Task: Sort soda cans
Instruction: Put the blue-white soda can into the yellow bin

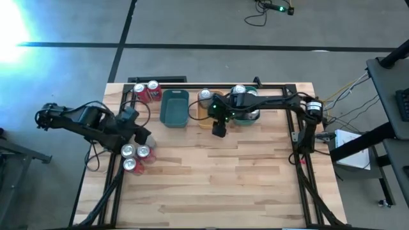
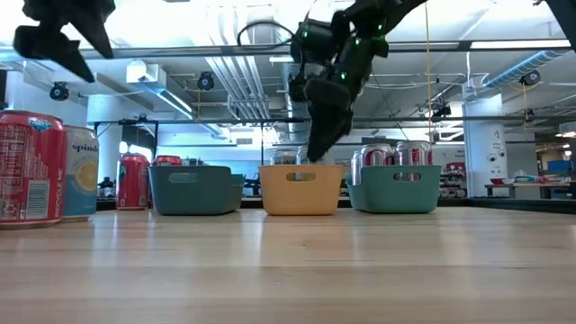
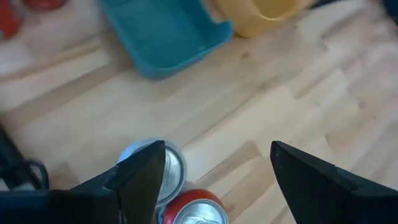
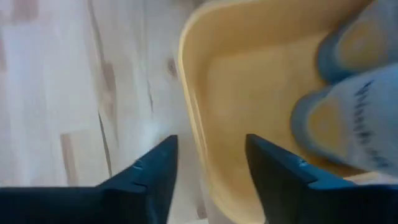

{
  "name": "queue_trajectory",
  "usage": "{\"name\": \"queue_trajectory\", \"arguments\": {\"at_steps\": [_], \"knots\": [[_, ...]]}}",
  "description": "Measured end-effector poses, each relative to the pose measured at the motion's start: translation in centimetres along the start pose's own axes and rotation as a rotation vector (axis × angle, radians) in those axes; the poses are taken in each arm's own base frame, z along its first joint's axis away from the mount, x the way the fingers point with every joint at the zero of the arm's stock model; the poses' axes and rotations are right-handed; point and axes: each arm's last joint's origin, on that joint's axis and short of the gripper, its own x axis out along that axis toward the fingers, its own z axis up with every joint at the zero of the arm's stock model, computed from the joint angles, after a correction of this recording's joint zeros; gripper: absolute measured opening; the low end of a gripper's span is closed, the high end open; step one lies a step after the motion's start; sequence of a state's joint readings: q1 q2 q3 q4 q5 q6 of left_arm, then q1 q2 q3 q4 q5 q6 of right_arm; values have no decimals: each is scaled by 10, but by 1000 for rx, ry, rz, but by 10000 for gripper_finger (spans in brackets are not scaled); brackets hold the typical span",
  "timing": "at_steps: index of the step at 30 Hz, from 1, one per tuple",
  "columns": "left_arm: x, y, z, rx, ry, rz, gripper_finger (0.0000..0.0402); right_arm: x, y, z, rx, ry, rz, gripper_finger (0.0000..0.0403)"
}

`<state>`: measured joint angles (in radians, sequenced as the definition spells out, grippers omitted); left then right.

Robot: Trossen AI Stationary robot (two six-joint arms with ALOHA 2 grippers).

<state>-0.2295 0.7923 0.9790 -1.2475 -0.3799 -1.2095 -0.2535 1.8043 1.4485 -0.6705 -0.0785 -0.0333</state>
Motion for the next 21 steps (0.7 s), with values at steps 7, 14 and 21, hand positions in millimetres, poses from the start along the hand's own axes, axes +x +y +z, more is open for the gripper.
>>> {"name": "queue_trajectory", "arguments": {"at_steps": [7,14,21], "knots": [[27,-3,-10,-90,29,106,290,-27,1,18,35,-102,-30,274],[47,-1,-20,-163,71,209,314,-35,1,25,55,-129,-29,331],[44,-7,-13,-148,-21,231,328,-35,1,25,79,-128,-28,348]]}}
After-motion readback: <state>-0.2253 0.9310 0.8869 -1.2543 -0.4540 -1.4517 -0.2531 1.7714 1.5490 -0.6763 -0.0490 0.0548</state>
